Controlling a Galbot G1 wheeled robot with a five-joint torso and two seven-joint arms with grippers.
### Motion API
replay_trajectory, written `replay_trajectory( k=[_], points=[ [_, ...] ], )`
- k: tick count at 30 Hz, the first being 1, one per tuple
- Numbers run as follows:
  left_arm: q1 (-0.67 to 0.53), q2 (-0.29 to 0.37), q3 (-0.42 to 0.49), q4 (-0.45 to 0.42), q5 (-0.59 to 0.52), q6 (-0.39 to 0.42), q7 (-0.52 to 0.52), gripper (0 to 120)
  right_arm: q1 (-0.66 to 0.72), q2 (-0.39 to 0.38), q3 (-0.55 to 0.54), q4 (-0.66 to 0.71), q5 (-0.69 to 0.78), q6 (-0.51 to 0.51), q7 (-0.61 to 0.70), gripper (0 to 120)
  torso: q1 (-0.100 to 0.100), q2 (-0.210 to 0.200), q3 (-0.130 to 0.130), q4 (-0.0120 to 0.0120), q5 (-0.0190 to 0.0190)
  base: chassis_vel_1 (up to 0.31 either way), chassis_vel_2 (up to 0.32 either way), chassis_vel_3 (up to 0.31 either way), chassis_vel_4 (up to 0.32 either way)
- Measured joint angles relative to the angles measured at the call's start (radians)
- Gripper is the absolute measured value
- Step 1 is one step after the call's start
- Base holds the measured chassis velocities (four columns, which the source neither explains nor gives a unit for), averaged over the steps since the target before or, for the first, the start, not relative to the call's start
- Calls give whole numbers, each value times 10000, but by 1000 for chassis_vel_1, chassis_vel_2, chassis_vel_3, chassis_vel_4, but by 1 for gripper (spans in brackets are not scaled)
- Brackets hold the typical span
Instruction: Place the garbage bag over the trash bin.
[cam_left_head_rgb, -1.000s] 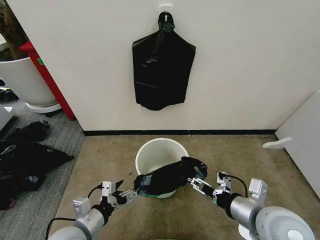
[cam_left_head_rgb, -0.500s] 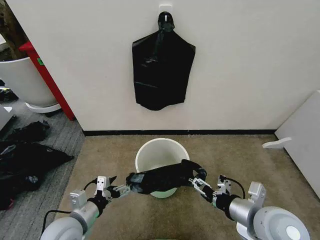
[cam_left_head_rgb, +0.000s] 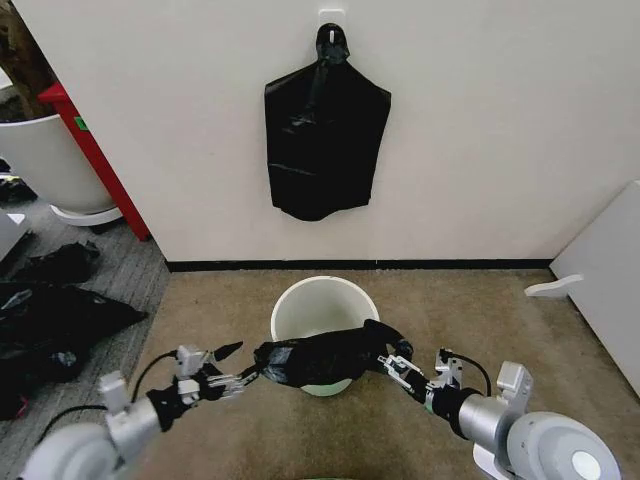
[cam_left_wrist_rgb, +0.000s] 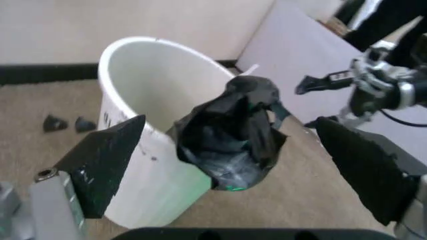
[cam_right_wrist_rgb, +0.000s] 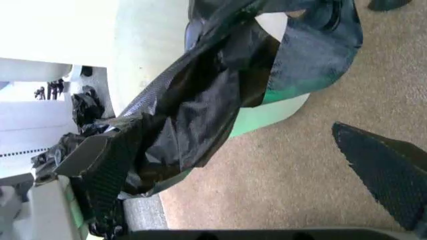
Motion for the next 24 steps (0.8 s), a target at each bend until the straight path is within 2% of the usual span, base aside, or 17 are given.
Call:
replay_trajectory(
  k=[2, 4, 5, 11, 12, 14, 18, 19, 24],
  points=[
    [-3, -16, -113, -63, -36, -22, -121, 100, 15, 1, 4, 12, -9, -6, -22, 100, 0, 0, 0, 0, 5, 0, 0, 0, 0],
    [-147, -181, 11, -366, -260, -35, -1158, 100, 10, 28, 45, 96, -169, -36, -130, 100, 0, 0, 0, 1, 1, 0, 0, 0, 0],
    [-147, -181, 11, -366, -260, -35, -1158, 100, 10, 28, 45, 96, -169, -36, -130, 100, 0, 0, 0, 1, 1, 0, 0, 0, 0],
    [-1136, -793, 851, -1924, -540, 398, -4899, 100, 138, -88, 308, 584, -1394, -73, -689, 100, 0, 0, 0, -1, 2, 0, 0, 0, 0],
    [-1136, -793, 851, -1924, -540, 398, -4899, 100, 138, -88, 308, 584, -1394, -73, -689, 100, 0, 0, 0, -1, 2, 0, 0, 0, 0],
    [-1352, -901, 907, -2496, -784, 666, -5866, 100, 216, -215, 381, 795, -1853, -72, -880, 100, 0, 0, 0, -1, 4, 0, 0, 0, 0],
    [-1429, -1147, 901, -3581, -1132, 1083, -7667, 100, 382, -609, 508, 740, -3657, -151, -2445, 100, 0, 0, 0, -1, 2, 0, 0, 0, 0],
    [-1429, -1147, 901, -3581, -1132, 1083, -7667, 100, 382, -609, 508, 740, -3657, -151, -2445, 100, 0, 0, 0, -1, 2, 0, 0, 0, 0],
    [-595, -1719, 696, -4456, -1184, 1459, -9422, 100, 1496, -1845, 546, -95, -5775, -406, -4579, 100, 0, 0, 1, -1, 4, 0, 0, 0, 0]
  ],
)
